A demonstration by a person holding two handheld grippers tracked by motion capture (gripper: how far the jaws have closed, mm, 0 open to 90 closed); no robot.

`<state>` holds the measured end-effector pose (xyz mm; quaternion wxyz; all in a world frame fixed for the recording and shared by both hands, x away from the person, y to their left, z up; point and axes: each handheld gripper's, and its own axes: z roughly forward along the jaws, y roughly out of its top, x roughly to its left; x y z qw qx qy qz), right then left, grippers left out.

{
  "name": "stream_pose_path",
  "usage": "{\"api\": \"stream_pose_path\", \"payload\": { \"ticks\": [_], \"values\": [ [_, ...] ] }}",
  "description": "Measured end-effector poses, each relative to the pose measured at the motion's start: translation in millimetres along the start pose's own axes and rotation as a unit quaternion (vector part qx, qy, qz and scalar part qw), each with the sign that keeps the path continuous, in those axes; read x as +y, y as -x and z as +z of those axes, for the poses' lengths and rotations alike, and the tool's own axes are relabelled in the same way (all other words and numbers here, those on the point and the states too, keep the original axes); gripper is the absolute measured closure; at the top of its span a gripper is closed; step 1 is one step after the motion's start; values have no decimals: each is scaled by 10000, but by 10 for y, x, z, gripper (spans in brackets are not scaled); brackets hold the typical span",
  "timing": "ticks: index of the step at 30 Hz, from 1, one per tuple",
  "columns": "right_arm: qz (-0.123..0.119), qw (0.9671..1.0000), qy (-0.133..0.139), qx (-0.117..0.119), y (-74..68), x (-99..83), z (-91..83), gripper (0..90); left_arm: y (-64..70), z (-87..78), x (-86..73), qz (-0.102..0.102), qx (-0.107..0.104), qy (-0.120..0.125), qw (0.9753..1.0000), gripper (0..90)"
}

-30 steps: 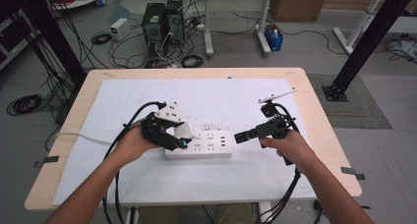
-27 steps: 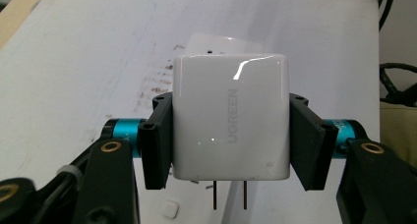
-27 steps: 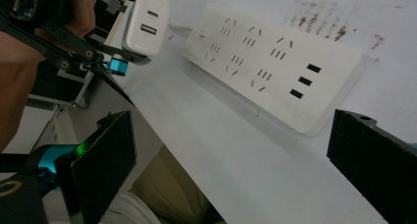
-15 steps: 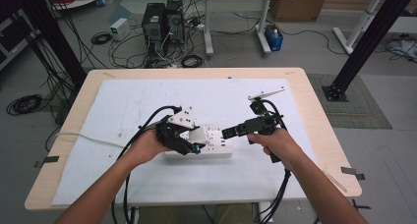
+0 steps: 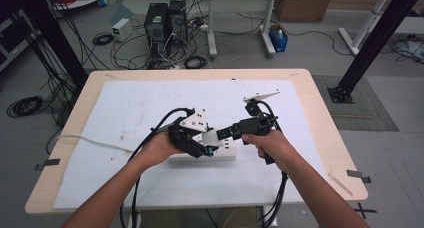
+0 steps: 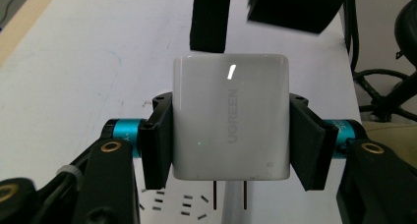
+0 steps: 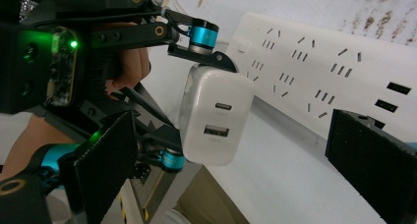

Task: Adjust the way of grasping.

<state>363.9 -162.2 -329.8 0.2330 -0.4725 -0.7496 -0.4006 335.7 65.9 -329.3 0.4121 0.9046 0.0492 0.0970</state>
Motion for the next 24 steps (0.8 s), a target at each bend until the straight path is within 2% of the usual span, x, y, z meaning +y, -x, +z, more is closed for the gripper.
{"api": "stream_pose_path", "payload": {
  "ticks": [3,5,7,9,13,15,20,24],
  "values": [
    [83,9999,-41,39,9,10,34,90,5,13,16,31,22,36,10000,427],
    [115,9999,-16,100,9,14,37,174,5,20,18,43,33,44,10000,427],
    [276,9994,-131,153,22,24,57,179,3,17,20,44,26,41,10000,427],
    [257,9994,-154,147,22,25,72,222,3,16,22,49,30,59,10000,427],
    [259,9994,-88,222,40,28,98,267,9,23,27,59,34,69,10000,427],
    [365,9989,-101,289,45,37,101,299,10,29,31,69,29,81,9999,427],
    [454,9982,-126,361,57,42,115,393,19,36,38,137,38,104,9998,427],
    [546,9973,-41,496,84,36,109,441,23,42,42,148,76,114,9998,427]
  ]
}}
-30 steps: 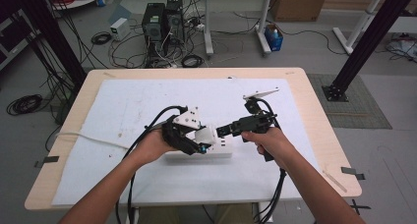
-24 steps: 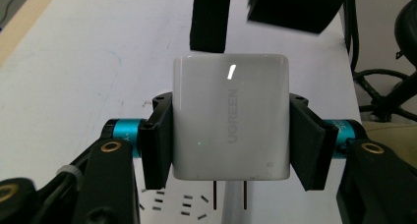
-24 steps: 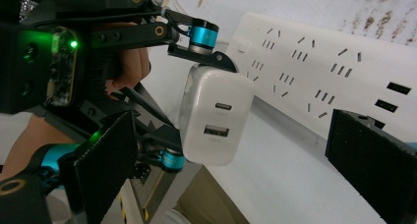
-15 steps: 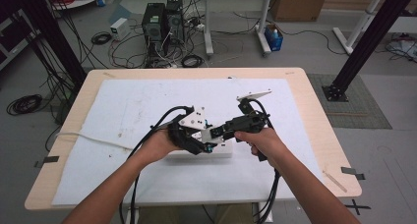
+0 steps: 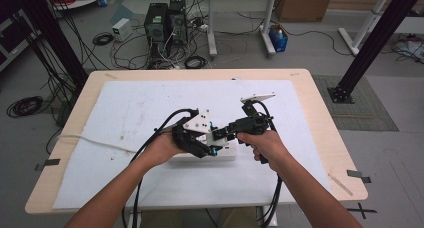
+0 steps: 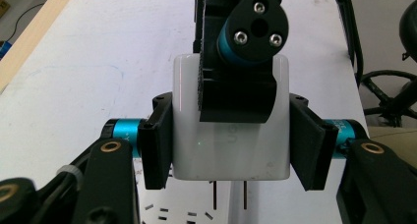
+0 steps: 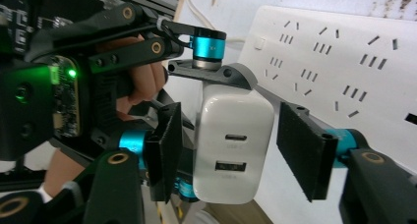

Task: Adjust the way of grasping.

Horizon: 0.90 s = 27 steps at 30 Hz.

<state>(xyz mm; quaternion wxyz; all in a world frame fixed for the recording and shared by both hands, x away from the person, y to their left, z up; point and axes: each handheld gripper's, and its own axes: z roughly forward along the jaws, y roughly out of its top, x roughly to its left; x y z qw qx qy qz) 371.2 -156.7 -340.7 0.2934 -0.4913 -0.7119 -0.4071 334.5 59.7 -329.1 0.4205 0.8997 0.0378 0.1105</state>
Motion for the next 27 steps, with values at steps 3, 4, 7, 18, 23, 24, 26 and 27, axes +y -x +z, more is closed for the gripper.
{"api": "stream_pose_path", "payload": {
  "ticks": [3,4,7,18,23,24,26,27],
  "values": [
    [70,9999,-5,71,20,-10,3,472,3,6,5,13,27,8,10000,427],
    [82,9999,-5,95,28,-14,3,487,7,10,4,29,55,8,10000,427],
    [118,9997,27,206,55,-28,2,547,14,22,10,86,72,-41,9999,427],
    [106,9997,87,201,67,-60,55,620,43,39,24,259,246,-136,9993,427],
    [-65,10000,38,51,75,-56,58,624,1,30,35,-332,189,-286,9989,298],
    [-200,9998,22,-32,78,-60,51,624,-12,16,25,-499,157,-346,9980,264],
    [-484,9987,17,-185,71,-71,27,624,-38,-8,-1,-675,126,-515,9963,197],
    [-653,9975,15,-264,63,-75,10,624,-46,-25,-18,-725,153,-600,9954,169]
  ]
}}
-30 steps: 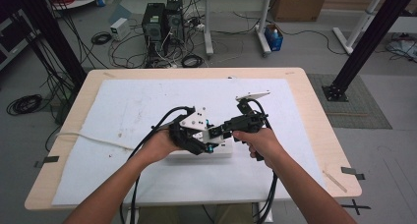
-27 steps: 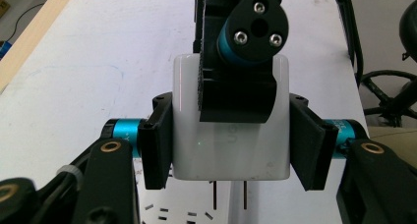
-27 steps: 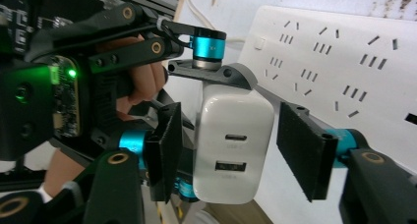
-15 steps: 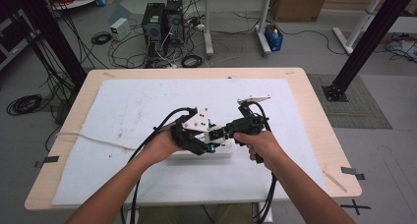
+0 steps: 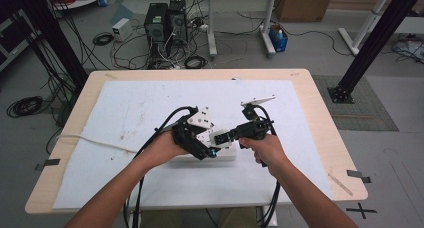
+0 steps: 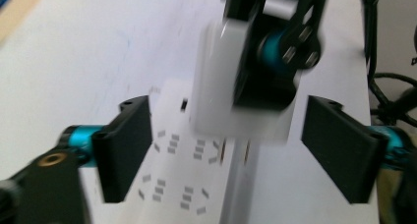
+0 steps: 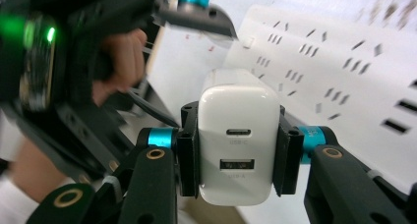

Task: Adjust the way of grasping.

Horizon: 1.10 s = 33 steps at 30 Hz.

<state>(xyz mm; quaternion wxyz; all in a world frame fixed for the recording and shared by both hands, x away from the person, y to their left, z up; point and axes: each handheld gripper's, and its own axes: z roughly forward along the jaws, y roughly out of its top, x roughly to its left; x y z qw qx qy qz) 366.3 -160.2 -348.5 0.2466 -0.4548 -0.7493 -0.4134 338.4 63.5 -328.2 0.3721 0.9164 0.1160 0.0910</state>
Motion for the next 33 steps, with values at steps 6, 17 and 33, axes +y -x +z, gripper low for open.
{"api": "stream_pose_path", "payload": {
  "ticks": [6,17,33],
  "values": [
    [-446,9973,76,-586,-20,4,-185,624,-116,-151,-93,-366,24,-466,9982,168],
    [-783,9896,-97,-1202,-88,9,-468,624,-345,-486,-241,-753,-24,-1422,9870,168],
    [-1336,9631,-636,-2250,-187,53,-813,624,-532,-858,-527,-1106,255,-1989,9734,168]
  ]
}}
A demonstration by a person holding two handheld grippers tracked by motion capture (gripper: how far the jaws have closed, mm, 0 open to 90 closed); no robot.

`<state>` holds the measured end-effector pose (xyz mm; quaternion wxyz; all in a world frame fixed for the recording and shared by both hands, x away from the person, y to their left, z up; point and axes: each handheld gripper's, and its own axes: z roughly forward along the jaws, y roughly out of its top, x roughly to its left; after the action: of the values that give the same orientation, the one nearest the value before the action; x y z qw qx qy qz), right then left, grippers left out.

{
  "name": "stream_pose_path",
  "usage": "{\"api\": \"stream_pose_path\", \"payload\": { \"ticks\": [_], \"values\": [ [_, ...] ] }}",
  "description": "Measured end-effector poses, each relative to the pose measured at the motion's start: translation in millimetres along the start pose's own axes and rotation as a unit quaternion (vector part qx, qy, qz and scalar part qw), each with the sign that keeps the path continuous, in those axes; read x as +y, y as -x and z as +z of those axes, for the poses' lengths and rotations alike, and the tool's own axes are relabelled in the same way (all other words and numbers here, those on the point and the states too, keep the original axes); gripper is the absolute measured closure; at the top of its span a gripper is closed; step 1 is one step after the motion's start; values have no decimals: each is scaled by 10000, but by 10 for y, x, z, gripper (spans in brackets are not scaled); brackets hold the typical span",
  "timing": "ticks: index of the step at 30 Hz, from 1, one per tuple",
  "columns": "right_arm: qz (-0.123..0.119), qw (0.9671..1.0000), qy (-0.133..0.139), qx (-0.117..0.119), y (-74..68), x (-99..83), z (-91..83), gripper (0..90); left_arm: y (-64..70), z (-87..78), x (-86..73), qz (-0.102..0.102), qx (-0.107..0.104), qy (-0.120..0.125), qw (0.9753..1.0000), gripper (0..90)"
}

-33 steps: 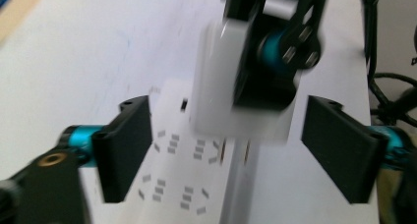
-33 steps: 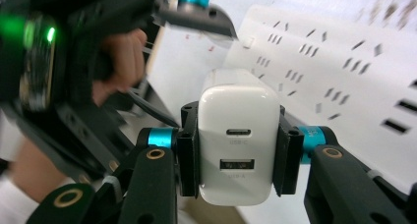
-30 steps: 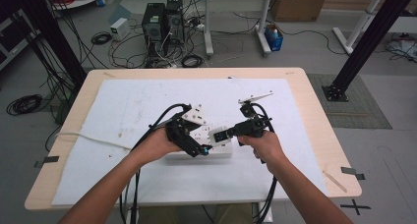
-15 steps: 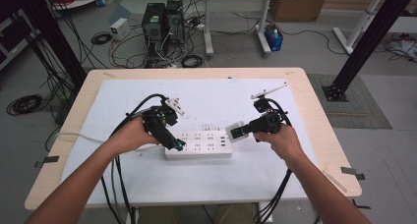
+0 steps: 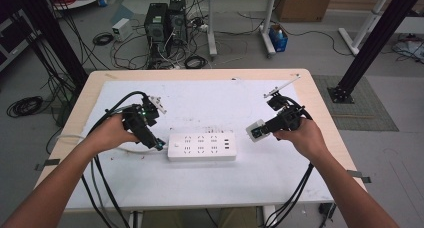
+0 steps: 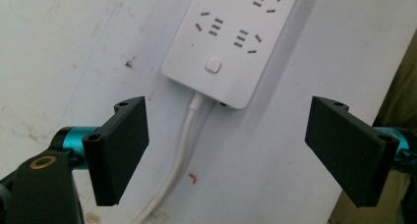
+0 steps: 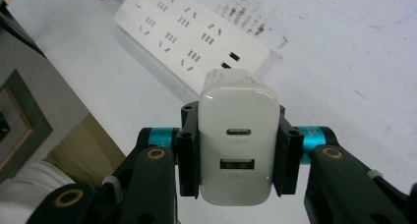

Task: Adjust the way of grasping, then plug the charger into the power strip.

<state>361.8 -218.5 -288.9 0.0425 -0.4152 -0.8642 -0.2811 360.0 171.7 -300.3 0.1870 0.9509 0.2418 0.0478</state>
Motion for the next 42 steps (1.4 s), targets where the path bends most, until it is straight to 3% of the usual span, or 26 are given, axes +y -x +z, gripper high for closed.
{"api": "stream_pose_path", "payload": {
  "ticks": [3,7,17,23,25,30,36,42],
  "values": [
    [-1,9999,-53,-108,54,-46,-57,624,-29,-33,-70,-183,16,48,9998,168],
    [5,9997,-103,-200,97,-106,-133,624,-69,-91,-148,-278,95,56,9996,168],
    [-168,9974,-456,-527,161,-171,-256,624,-114,-111,-321,-370,279,-71,9989,168],
    [-483,9920,-722,-921,146,-194,-292,623,-123,-111,-340,-388,315,-85,9987,168],
    [-724,9850,-936,-1254,95,-198,-286,623,-128,-109,-338,-356,323,-113,9988,168],
    [-841,9851,-895,-1207,44,-145,-270,623,-125,-112,-354,-331,297,-117,9989,168],
    [-814,9856,-936,-1150,4,-87,-232,623,-180,-97,-402,-238,346,-152,9990,168],
    [-960,9836,-1051,-1107,-38,21,-157,623,-191,-70,-440,-144,459,-153,9987,168]
  ]
}}
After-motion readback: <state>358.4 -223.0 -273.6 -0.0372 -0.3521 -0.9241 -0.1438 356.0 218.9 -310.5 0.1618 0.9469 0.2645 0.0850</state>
